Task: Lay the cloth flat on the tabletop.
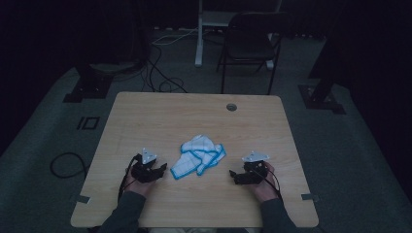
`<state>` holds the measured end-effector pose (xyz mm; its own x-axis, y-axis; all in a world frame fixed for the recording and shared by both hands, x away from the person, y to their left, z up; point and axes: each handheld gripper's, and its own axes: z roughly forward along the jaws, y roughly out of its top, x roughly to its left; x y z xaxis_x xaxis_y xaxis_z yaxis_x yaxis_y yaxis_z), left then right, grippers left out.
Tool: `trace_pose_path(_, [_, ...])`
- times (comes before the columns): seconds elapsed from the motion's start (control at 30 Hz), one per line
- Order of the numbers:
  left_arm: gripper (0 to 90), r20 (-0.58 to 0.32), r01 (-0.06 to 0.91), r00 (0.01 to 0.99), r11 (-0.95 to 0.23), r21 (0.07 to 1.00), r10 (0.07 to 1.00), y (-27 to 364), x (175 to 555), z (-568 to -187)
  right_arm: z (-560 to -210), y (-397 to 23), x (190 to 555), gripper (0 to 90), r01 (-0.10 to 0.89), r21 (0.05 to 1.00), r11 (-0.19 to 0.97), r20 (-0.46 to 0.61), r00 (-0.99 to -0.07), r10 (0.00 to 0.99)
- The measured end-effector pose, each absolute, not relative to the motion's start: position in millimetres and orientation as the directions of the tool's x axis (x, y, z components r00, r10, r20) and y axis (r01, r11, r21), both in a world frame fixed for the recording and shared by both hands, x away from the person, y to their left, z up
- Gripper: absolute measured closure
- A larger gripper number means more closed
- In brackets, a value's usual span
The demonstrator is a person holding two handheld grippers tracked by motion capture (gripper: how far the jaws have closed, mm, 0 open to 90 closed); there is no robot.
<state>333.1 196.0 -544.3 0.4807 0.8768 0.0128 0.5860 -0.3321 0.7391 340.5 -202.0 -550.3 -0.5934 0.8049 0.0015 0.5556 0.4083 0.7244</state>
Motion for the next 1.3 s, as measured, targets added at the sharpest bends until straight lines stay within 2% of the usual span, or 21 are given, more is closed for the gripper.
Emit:
trace_pose_path(0.43, [47.5, 0.011, 0.592, 0.467, -0.322, 0.739, 0.884, 195, 333, -544, -550, -201, 339, 12.1, 0.563, 0.724, 0.398, 0.004, -0.580, 0.815])
trace_pose_path(0.67, [56.3, 0.008, 0.588, 0.476, -0.324, 0.741, 0.880, 194, 330, -544, -546, -199, 335, 29.3, 0.564, 0.719, 0.407, 0.002, -0.587, 0.809])
trace_pose_path(0.83, [56.9, 0.004, 0.590, 0.486, -0.331, 0.736, 0.874, 191, 328, -543, -545, -198, 334, 36.2, 0.563, 0.720, 0.406, 0.001, -0.586, 0.810])
trace_pose_path(0.87, [57.1, -0.005, 0.588, 0.495, -0.331, 0.738, 0.869, 188, 326, -542, -544, -197, 333, 42.0, 0.559, 0.723, 0.407, 0.000, -0.588, 0.809])
trace_pose_path(0.9, [57.1, -0.005, 0.588, 0.495, -0.331, 0.738, 0.869, 188, 326, -542, -544, -197, 333, 42.0, 0.559, 0.723, 0.407, 0.000, -0.588, 0.809])
trace_pose_path(0.93, [57.1, -0.004, 0.583, 0.501, -0.335, 0.740, 0.865, 187, 325, -541, -543, -196, 332, 47.5, 0.562, 0.722, 0.404, 0.003, -0.586, 0.810])
trace_pose_path(1.0, [57.1, -0.004, 0.567, 0.520, -0.342, 0.749, 0.854, 182, 322, -539, -543, -195, 331, 50.8, 0.557, 0.723, 0.408, 0.003, -0.594, 0.804])
trace_pose_path(1.3, [57.0, 0.006, 0.547, 0.540, -0.356, 0.758, 0.842, 176, 318, -536, -540, -185, 327, 53.4, 0.534, 0.730, 0.427, -0.009, -0.617, 0.787])
